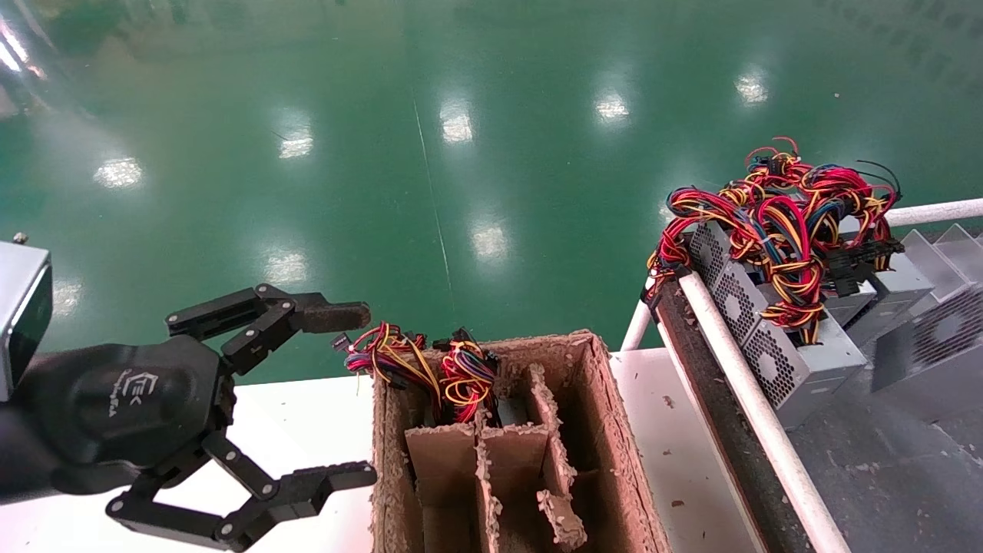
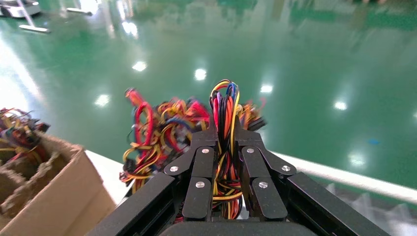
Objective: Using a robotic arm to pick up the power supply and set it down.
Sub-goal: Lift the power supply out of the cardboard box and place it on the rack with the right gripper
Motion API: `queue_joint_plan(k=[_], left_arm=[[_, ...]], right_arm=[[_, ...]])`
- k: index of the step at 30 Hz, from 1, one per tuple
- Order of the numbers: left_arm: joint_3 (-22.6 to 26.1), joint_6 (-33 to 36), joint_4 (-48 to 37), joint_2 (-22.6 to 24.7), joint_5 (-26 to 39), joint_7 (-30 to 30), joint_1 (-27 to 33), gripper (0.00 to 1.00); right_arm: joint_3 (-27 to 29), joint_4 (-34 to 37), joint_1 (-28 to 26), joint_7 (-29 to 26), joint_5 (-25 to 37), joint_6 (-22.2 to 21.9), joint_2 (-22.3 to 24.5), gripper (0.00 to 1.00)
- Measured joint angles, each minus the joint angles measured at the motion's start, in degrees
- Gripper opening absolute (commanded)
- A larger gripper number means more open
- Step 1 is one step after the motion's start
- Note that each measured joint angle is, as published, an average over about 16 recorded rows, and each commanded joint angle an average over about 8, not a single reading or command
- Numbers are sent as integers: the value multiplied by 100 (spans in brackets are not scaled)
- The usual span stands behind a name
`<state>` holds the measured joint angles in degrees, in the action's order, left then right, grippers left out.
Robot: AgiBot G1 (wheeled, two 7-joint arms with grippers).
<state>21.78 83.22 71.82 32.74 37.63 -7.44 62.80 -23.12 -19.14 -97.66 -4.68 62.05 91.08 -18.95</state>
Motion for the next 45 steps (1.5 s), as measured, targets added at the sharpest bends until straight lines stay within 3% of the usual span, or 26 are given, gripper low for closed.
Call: queue_joint_plan(k=[14, 15, 21, 23, 45], left_arm=[[0, 0, 0, 0, 0, 0, 0, 100], [0, 0, 0, 0, 0, 0, 0, 100], [1, 0, 0, 0, 0, 0, 0, 100], [1, 0, 0, 0, 0, 0, 0, 100], [1, -1, -1, -1, -1, 1, 0, 100]], right_arm=[[-496, 75, 57, 64, -44, -60, -651, 2], [-521, 92, 36, 72, -39, -66, -691, 10], [-645, 248, -86, 136, -5, -97, -896, 85], [-678, 310, -118, 163, 5, -100, -947, 100], [-871, 507, -208, 137, -231, 9, -1034, 100]])
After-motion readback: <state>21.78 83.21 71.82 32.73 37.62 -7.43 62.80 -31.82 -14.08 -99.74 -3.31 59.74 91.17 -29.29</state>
